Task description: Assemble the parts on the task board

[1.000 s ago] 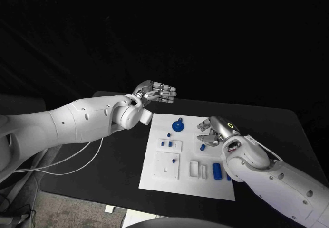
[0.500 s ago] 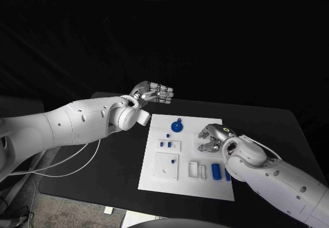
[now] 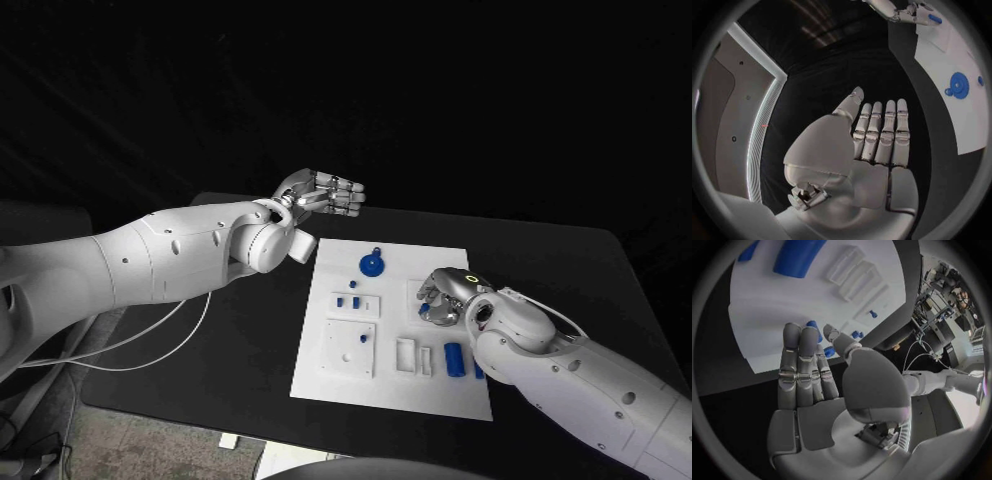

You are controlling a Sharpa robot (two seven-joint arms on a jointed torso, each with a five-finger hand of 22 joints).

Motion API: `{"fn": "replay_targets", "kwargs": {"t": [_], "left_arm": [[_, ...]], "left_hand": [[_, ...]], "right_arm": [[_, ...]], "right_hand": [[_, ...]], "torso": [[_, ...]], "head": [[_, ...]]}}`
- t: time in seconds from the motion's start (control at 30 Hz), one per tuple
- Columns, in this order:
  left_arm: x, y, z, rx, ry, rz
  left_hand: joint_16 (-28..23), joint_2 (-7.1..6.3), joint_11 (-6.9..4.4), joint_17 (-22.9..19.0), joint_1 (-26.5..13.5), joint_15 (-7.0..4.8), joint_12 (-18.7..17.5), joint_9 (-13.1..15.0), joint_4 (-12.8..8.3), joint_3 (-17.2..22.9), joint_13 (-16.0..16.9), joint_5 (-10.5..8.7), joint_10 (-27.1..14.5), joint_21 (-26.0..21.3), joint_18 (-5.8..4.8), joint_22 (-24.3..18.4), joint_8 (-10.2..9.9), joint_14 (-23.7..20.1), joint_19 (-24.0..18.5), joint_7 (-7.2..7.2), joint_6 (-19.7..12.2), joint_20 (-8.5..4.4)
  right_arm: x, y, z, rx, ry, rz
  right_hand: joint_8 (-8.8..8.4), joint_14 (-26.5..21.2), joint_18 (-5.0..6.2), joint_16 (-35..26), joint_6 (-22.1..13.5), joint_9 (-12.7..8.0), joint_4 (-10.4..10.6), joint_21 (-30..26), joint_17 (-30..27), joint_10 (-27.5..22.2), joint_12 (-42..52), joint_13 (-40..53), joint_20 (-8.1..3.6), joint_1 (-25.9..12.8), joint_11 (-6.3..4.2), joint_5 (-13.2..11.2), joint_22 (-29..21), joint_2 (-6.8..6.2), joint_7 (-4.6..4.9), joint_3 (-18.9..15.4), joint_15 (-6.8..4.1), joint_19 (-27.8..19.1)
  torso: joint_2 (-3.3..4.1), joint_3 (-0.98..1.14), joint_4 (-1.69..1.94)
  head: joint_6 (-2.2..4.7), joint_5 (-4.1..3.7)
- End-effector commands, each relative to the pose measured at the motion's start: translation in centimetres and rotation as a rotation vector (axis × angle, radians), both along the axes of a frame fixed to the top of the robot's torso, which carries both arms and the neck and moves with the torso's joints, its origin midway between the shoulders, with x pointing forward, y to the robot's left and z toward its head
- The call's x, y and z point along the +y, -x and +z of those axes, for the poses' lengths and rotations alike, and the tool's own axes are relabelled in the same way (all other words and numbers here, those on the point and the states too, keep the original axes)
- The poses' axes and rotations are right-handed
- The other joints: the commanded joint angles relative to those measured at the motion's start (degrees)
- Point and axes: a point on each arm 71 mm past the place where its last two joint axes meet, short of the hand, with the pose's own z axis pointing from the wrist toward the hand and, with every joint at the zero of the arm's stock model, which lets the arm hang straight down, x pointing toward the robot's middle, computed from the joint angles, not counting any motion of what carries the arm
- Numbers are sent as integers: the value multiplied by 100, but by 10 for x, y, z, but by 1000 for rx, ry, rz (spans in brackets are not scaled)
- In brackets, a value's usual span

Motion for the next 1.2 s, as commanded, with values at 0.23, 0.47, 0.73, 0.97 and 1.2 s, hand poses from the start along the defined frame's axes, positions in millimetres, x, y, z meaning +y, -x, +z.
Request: {"fn": "replay_targets", "kwargs": {"t": [0.23,0.47,0.73,0.97,1.2], "left_arm": [[-2,0,2,-15,3,-3],[-2,0,1,-14,3,-4],[-2,-1,1,-12,2,-4],[-2,-1,1,-9,1,-2],[-1,-1,1,-7,0,-1]], "left_hand": [[-26,-7,2,-8,31,-15,13,0,-28,-3,-6,5,-52,25,90,-1,-1,-34,11,8,12,27],[-26,-7,2,-8,31,-15,13,0,-28,-3,-6,5,-52,25,90,-1,-1,-34,11,8,12,27],[-26,-7,2,-8,31,-15,13,0,-28,-3,-6,5,-52,25,90,-1,-1,-34,11,8,12,27],[-27,-4,5,-8,30,-11,13,0,-17,-6,-5,1,-57,26,94,-2,0,-38,8,14,7,30],[-27,-15,13,-8,14,-3,14,0,0,-23,-5,-4,-70,26,95,-3,0,-49,9,21,-8,35]], "right_arm": [[5,1,-6,-15,-1,15],[6,2,-7,-27,-14,14],[4,2,-11,-34,9,6],[1,1,-13,-47,20,-6],[1,2,-13,-48,26,-9]], "right_hand": [[33,4,-32,38,244,3,78,72,38,208,-3,0,-63,-87,-27,-149,68,43,32,611,-73,200],[34,30,-89,64,575,12,153,136,82,611,-6,6,-137,-73,-136,-165,139,170,-4,803,-144,210],[37,33,-136,67,805,19,133,178,123,846,-2,11,-188,13,-211,-163,205,248,-61,745,-190,199],[26,25,-147,54,783,11,52,207,148,832,-7,10,-206,49,-197,-162,276,232,-49,839,-192,177],[27,15,-110,33,661,10,32,197,155,638,-5,8,-171,1,-139,-153,317,127,-18,854,-154,153]], "torso": [[1,8,3],[-1,6,-2],[-2,0,2],[-3,-1,2],[-2,2,-1]], "head": [[-14,11],[-19,10],[-39,5],[-47,3],[-54,2]]}}
